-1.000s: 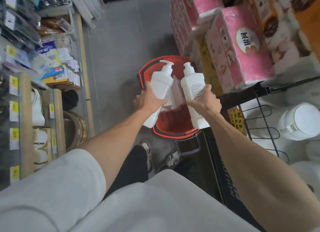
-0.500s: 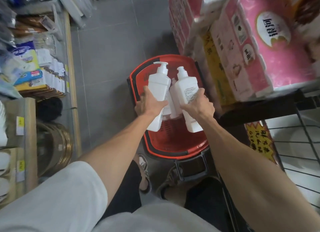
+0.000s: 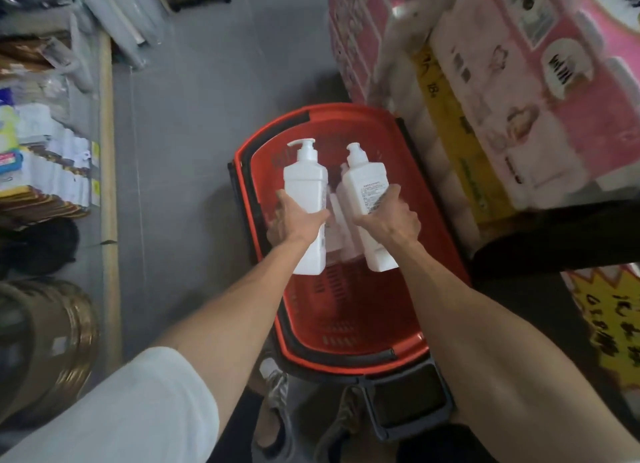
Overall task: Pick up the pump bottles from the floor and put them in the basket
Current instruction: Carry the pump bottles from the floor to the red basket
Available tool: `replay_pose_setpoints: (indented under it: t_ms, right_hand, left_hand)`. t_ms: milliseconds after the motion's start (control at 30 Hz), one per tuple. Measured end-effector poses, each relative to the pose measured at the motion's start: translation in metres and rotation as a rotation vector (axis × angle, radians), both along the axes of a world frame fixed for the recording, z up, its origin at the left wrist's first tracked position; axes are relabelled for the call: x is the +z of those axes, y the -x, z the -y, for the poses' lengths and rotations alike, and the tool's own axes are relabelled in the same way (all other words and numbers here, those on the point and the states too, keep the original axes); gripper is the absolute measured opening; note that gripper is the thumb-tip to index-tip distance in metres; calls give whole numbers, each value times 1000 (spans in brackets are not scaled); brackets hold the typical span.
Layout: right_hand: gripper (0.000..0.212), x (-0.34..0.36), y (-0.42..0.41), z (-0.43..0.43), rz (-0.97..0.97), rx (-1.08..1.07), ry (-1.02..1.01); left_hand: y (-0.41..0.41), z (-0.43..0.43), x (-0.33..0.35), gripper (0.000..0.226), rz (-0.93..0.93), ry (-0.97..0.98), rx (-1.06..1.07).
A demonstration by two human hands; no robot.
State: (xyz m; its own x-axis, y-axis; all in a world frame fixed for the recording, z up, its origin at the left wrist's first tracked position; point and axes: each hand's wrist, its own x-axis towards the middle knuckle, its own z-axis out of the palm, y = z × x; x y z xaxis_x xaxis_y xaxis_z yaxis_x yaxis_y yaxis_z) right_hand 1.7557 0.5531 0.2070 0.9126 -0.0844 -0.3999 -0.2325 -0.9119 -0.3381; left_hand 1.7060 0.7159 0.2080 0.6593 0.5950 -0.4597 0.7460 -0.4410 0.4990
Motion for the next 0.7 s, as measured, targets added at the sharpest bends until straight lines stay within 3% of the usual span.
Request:
replay_pose_setpoints:
  t_ms: [167, 400, 700]
  right_hand:
    - [84, -43, -10, -8, 26, 3, -36]
    - [84, -96, -28, -18, 43, 8, -37]
    - [82, -119, -47, -31, 85, 53, -14]
  left_hand:
    - [-15, -1, -43, 100, 8, 33, 13]
    - [-41, -12, -87, 91, 25, 9, -10]
    - [-49, -20, -123, 100, -10, -90, -32]
